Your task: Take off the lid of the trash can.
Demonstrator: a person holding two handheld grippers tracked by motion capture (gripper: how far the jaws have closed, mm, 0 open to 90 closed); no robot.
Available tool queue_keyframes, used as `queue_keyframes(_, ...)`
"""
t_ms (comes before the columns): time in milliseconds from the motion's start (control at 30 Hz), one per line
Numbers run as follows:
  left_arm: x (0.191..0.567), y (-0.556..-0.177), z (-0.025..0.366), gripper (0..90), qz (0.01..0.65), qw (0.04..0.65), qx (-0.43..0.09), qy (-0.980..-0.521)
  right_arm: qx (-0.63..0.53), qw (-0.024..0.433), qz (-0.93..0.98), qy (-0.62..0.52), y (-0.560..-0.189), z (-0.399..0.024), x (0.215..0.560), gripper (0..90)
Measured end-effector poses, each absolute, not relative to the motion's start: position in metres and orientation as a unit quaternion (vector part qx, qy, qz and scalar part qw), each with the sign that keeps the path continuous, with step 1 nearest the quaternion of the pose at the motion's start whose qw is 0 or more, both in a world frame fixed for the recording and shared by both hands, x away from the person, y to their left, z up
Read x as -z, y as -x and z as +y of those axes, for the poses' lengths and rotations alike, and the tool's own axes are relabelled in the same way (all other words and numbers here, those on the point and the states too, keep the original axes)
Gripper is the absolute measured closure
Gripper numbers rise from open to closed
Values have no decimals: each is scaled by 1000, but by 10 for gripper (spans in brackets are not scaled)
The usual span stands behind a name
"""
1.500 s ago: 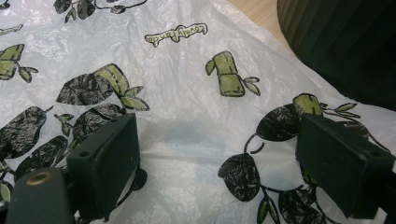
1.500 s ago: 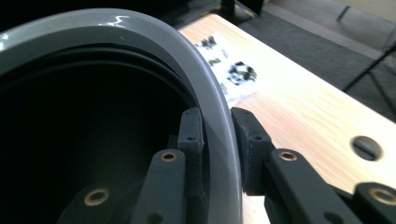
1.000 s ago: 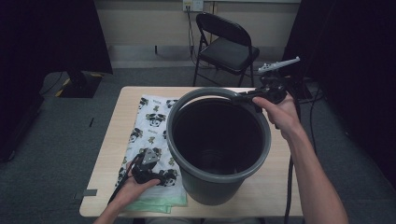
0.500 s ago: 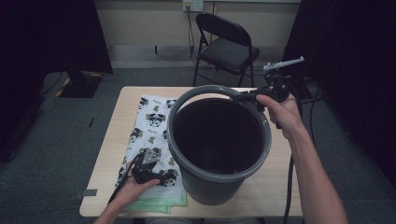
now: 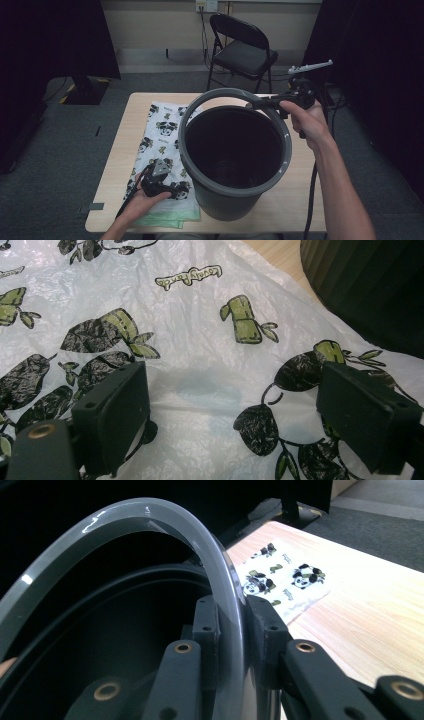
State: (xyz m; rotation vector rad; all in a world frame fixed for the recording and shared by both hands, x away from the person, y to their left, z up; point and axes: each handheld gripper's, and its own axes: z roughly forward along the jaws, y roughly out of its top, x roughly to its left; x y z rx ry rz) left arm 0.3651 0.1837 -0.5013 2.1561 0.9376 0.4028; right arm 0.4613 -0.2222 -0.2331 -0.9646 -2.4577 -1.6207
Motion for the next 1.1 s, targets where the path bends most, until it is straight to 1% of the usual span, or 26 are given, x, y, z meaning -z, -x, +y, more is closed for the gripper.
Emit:
queue_keyframes(567, 501, -365, 184, 131, 365, 369, -157, -840, 555, 44, -773, 303, -459, -229, 227, 766)
queue_keyframes(600, 501, -365, 184, 132, 365, 369, -157, -840, 548, 38, -777, 307, -459, -229, 227, 766)
queue_keyframes(667, 501, -365, 184, 131, 365, 369, -157, -840, 554, 47, -772, 308, -460, -231, 227, 767)
queue_keyframes(733, 501, -365, 184, 131, 365, 370, -157, -840, 551, 37, -773, 313, -460, -232, 225, 769)
queue_keyframes(900, 501, -365, 184, 132, 365, 369, -157, -840, 540, 32, -770, 338, -468, -231, 229, 772)
queue_keyframes(1100, 501, -365, 184, 131, 365, 370, -157, -840, 548, 37, -753, 362, -483, -227, 236, 775)
